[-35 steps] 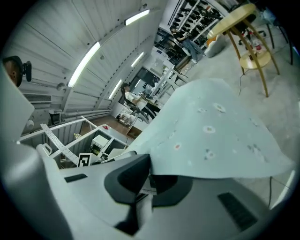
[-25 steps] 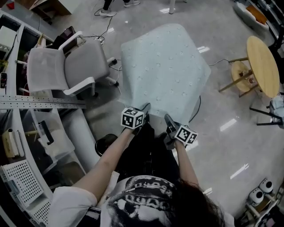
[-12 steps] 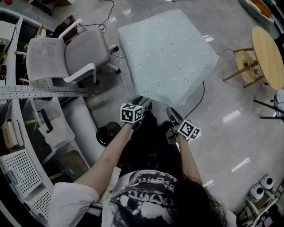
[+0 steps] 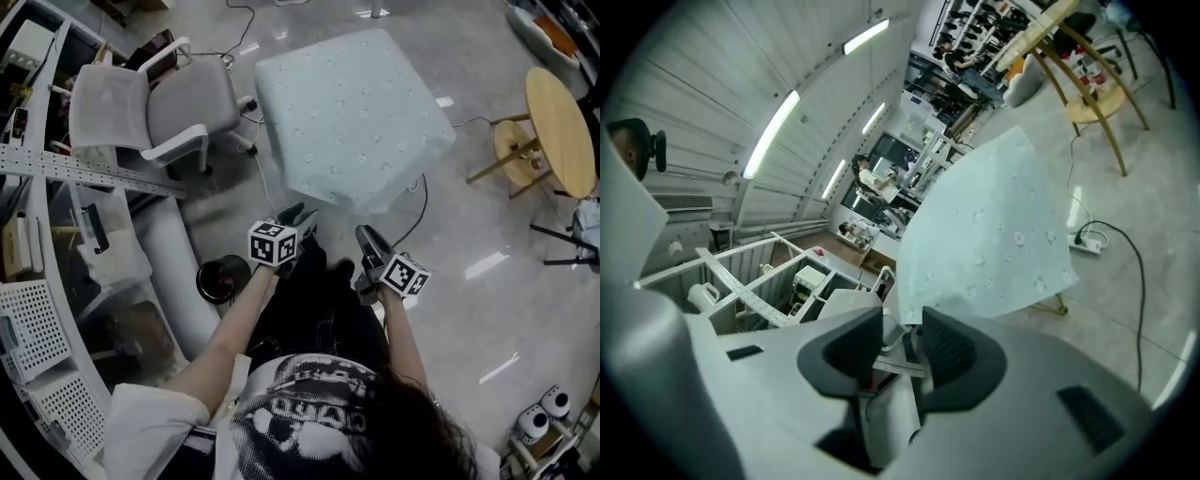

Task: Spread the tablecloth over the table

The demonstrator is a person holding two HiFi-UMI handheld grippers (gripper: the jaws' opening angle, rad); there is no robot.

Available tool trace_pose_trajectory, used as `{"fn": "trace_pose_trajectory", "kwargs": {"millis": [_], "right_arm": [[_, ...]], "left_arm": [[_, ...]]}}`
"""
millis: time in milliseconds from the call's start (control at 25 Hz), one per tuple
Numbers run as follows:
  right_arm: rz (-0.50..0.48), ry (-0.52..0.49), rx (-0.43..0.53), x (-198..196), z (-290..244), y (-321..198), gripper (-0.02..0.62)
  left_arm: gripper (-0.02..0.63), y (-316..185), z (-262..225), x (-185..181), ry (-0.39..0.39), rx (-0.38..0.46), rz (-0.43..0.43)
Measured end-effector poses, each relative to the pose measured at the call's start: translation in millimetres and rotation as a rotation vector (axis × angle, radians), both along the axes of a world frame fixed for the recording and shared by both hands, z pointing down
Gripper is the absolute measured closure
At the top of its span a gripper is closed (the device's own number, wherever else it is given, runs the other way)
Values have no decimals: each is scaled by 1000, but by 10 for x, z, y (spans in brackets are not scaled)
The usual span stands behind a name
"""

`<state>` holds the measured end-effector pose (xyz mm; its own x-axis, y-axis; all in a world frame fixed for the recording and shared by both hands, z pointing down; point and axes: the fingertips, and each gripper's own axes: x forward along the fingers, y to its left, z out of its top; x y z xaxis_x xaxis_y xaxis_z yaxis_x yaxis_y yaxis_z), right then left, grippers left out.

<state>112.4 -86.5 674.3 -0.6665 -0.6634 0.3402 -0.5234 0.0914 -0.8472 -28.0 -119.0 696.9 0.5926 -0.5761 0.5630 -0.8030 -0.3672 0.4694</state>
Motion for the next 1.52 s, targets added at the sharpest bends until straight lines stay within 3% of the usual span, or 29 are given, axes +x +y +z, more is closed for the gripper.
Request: {"fn": "trace_pose_trajectory", "kwargs": {"millis": [520, 960, 1280, 1520], "right_arm": [[-226, 23, 239, -284, -1099, 339, 491], [-424, 31, 354, -799, -1547, 501, 491], [-493, 31, 370, -1122, -1602, 650, 491], [-546, 163, 454, -1418, -1653, 962, 551]], "left_arm": [[425, 573, -1182, 30, 108, 161, -79], [425, 901, -1622, -248, 100, 238, -164], [430, 1227, -1724, -516, 81, 262, -211], [466, 1665, -1811, -799, 18, 300, -226]]}}
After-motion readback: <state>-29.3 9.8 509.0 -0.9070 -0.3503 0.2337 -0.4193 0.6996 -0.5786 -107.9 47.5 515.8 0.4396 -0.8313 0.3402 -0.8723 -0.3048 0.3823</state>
